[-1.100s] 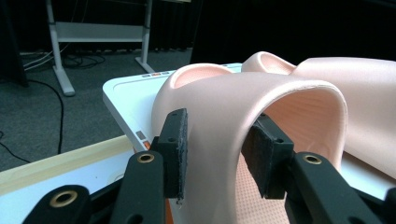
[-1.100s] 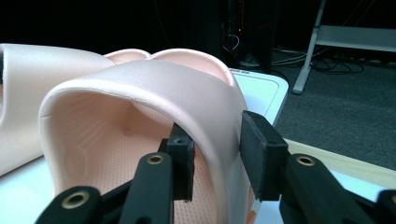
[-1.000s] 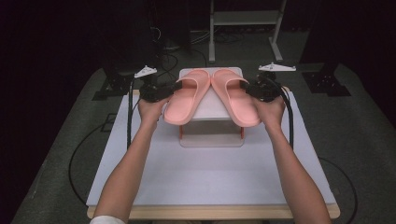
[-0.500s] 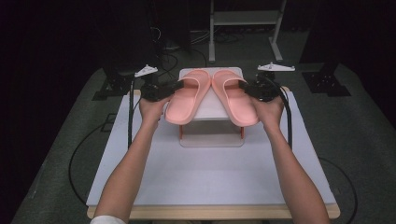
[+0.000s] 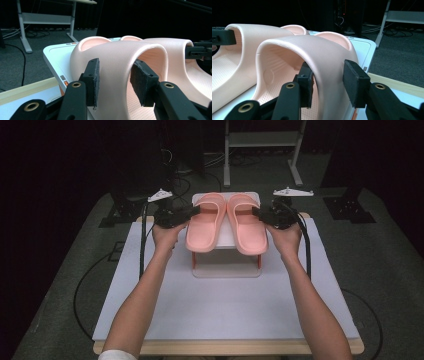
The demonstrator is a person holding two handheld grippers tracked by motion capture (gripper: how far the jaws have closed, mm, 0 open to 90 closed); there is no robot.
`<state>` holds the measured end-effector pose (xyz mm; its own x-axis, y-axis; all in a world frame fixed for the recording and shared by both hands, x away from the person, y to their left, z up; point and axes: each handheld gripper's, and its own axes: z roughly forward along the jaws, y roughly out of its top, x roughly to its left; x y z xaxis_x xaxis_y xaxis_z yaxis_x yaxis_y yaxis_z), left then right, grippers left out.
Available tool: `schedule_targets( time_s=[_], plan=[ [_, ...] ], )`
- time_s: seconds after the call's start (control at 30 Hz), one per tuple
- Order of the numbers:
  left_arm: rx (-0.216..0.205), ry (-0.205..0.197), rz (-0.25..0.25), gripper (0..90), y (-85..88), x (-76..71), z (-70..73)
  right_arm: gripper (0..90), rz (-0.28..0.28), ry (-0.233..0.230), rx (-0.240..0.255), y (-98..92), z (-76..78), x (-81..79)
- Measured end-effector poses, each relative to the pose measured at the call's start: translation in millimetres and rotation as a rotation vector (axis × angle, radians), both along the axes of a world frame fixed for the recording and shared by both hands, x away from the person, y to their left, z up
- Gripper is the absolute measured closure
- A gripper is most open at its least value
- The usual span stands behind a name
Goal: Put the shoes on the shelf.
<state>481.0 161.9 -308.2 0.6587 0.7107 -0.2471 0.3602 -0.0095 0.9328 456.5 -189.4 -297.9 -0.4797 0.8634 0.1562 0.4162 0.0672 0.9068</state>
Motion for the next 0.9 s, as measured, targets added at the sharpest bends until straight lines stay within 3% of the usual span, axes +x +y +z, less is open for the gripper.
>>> schedule_targets(
  time_s=[0.9],
  plan=[
    [-0.008, 0.008, -0.001, 59.6, -5.3, 7.7, -1.8, 57.4, 0.003, -0.027, 0.015, 11.2, -3.4, 11.0]
  ],
)
